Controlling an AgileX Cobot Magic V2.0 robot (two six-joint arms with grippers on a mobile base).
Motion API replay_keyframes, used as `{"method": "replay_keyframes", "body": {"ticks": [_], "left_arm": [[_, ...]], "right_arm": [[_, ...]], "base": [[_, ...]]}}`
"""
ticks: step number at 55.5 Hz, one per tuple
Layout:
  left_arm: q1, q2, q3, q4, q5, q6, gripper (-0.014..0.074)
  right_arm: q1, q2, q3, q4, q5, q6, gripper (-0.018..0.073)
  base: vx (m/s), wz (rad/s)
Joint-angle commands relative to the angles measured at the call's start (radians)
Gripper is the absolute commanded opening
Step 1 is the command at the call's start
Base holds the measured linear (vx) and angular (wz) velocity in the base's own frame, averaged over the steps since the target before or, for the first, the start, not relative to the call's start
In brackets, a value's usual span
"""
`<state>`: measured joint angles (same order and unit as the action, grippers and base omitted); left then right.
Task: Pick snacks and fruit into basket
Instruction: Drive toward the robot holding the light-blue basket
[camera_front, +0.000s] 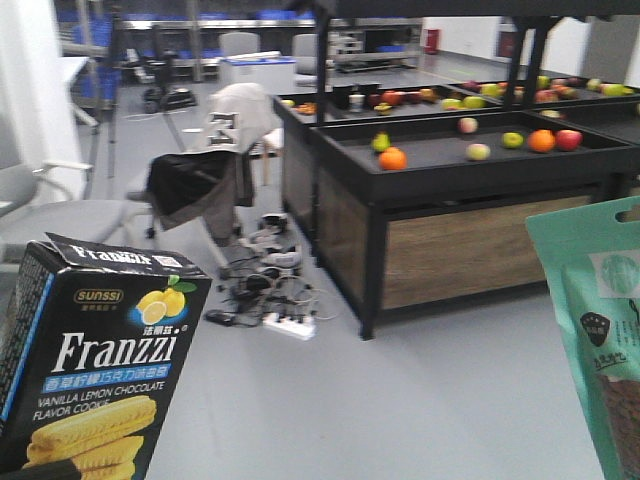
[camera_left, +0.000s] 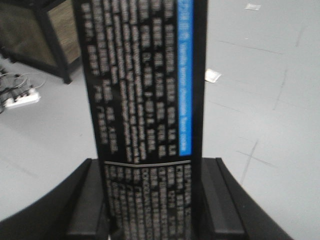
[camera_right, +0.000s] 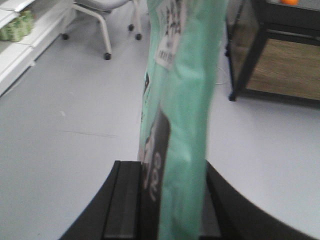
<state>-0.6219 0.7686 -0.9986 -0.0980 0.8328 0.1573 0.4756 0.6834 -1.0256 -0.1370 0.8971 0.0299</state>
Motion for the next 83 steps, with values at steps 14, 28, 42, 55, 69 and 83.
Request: {"method": "replay_keyframes", "body": {"ticks": [14,28,42,55,69,83], "left_arm": [[-0.004,-0.007,-0.036,-0.012,-0.082,-0.001,0.0040],[-0.004,-0.007,-0.036,-0.012,-0.082,-0.001,0.0040],[-0.004,-0.007,-0.036,-0.012,-0.082,-0.001,0.0040],[-0.004,-0.007,-0.036,-0.012,-0.082,-0.001,0.0040],[-0.004,-0.007,-0.036,-0.012,-0.082,-0.001,0.0040],[-0.004,-0.007,-0.036,-0.012,-0.082,-0.001,0.0040]], "right_arm": [[0.002,0.000,-0.033,-0.016,-0.088,-0.012,-0.0007],[0.002,0.000,-0.033,-0.016,-0.088,-0.012,-0.0007],[0.002,0.000,-0.033,-0.016,-0.088,-0.012,-0.0007],[0.002,0.000,-0.033,-0.016,-0.088,-0.012,-0.0007],[0.002,0.000,-0.033,-0.016,-0.088,-0.012,-0.0007],[0.002,0.000,-0.033,-0.016,-0.088,-0.012,-0.0007]], "base": [[0.15,-0.57],[0.16,-0.63],[0.18,-0.69],[0.18,-0.71],[0.19,-0.73],[0.20,-0.76]]}}
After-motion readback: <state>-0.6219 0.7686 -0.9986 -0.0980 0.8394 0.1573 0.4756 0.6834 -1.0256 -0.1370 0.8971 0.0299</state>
